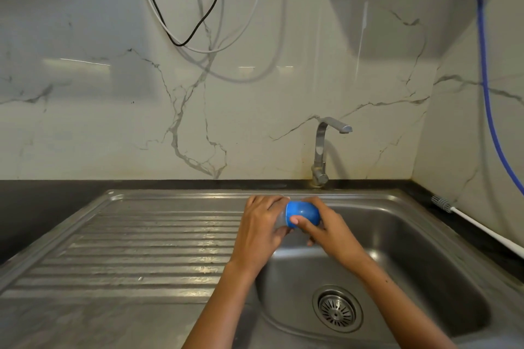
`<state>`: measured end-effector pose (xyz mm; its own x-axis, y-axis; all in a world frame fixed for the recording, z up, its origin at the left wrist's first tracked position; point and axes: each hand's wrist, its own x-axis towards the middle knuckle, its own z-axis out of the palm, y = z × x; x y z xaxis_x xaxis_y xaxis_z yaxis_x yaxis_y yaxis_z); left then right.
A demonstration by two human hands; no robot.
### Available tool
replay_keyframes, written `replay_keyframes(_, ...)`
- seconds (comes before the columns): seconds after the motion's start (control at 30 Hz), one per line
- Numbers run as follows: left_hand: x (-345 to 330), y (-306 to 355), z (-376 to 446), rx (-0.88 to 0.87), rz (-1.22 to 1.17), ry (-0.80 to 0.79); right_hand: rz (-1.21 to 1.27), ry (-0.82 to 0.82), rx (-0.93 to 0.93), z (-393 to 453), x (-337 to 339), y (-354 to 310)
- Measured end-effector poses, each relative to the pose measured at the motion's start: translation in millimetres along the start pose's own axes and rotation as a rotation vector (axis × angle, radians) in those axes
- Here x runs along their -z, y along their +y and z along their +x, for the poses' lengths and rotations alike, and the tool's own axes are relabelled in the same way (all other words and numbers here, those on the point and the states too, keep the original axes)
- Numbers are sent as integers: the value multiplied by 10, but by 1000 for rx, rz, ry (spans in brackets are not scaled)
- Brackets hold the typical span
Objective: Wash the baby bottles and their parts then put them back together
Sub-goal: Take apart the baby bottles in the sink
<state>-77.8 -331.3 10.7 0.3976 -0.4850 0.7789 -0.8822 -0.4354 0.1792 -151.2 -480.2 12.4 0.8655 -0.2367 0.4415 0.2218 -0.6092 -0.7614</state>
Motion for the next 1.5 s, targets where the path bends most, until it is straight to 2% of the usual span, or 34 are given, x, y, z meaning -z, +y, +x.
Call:
replay_keyframes(0.1, 7, 11, 4, 5, -22, 9, -191, -6, 233, 12, 89, -39)
replay_keyframes(0.17, -1, -1, -29, 6, -12, 18, -198, -8, 266, 2, 104, -47)
replay_keyframes(0.23, -7, -30, -66, -3, 19, 18, -97, -58, 138, -21, 99, -41)
replay_keyframes(0.3, -22, -52, -85, -34, 43, 15, 115, -119, -109, -49, 52, -62)
replay_keyframes(0.37, -48, -41, -89, -70, 52, -2, 123, -94, -251, -58, 4, -60)
replay_keyframes(0.43, -55, -24, -65, -82, 48, -6, 63, -55, -228, -47, -25, -33)
replay_keyframes(0.53, -19, -31, -22, -50, 21, 24, 160, -34, -150, 0, -14, -43)
replay_keyframes(0.67, 14, -42, 5, -24, -15, 41, -79, -3, 106, 17, 61, -43)
replay_keyframes(0.73, 22, -34, -4, -14, -33, 50, -42, -7, 159, 9, 94, -59)
replay_keyframes(0.8, 22, -33, -33, -12, -10, 47, 21, -33, 135, 5, 112, -36)
replay_keyframes(0.9, 11, -9, -76, -17, 39, 14, 165, -88, -91, -42, 38, -66)
replay_keyframes(0.97, -17, 8, -96, -37, 43, -14, 161, -72, -175, -57, -12, -72)
replay_keyframes(1.07, -19, 5, -78, -23, 13, -21, 59, -7, -98, -31, -30, -18)
replay_keyframes(1.2, 8, -49, -30, -4, -28, -23, -62, -34, 80, 11, 65, -21)
replay_keyframes(1.27, 81, -189, -48, 79, -75, -31, -193, -10, 253, 16, 246, -6)
replay_keyframes(1.3, 127, -284, -69, 155, -103, -18, -180, 17, 274, 12, 374, 16)
replay_keyframes(1.4, 224, -439, -114, 350, -170, 164, -57, 93, 104, 18, 664, 119)
replay_keyframes(1.5, 199, -291, -17, 333, -242, 226, -285, 11, -45, 46, 603, 278)
